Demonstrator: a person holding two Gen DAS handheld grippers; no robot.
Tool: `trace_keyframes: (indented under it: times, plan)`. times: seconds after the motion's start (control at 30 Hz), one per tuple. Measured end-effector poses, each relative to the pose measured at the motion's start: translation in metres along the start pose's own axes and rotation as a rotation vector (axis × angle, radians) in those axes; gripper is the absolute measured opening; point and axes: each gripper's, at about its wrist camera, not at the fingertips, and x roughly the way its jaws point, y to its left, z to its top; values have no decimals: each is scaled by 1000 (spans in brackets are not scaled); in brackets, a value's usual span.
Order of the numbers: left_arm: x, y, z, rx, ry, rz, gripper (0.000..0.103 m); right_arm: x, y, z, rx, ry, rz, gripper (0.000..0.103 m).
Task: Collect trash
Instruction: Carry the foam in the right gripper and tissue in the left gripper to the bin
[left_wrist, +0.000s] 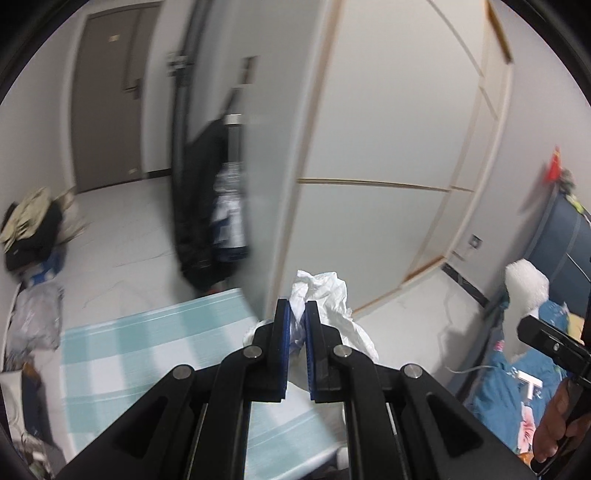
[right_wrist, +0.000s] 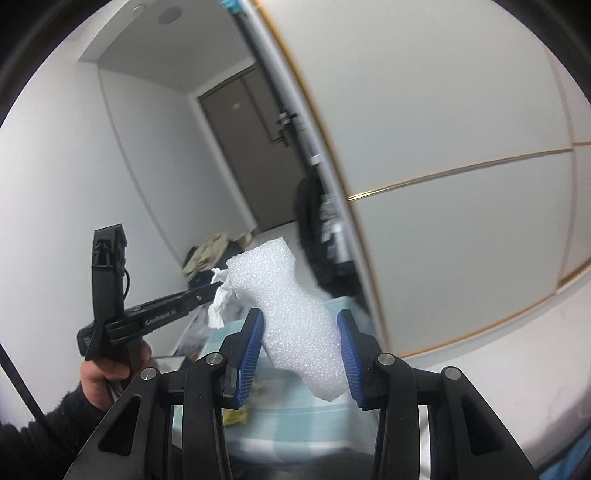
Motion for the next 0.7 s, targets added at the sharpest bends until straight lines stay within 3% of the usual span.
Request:
trace_keyframes:
  times: [0.2, 0.4, 0.57, 0.7]
  plan:
    - [45, -48, 4, 37, 70, -125, 4, -22, -53, -9, 57, -9, -107, 39]
    - [92, -86, -5, 64, 165, -217, 4, -21, -121, -32, 163, 45, -218, 40]
    - [140, -105, -21, 60, 292, -266, 4, -19, -177, -63, 259, 112, -287, 40]
    - [173, -110, -39, 66, 388, -260, 4, 6, -217, -85, 325, 191, -322, 40]
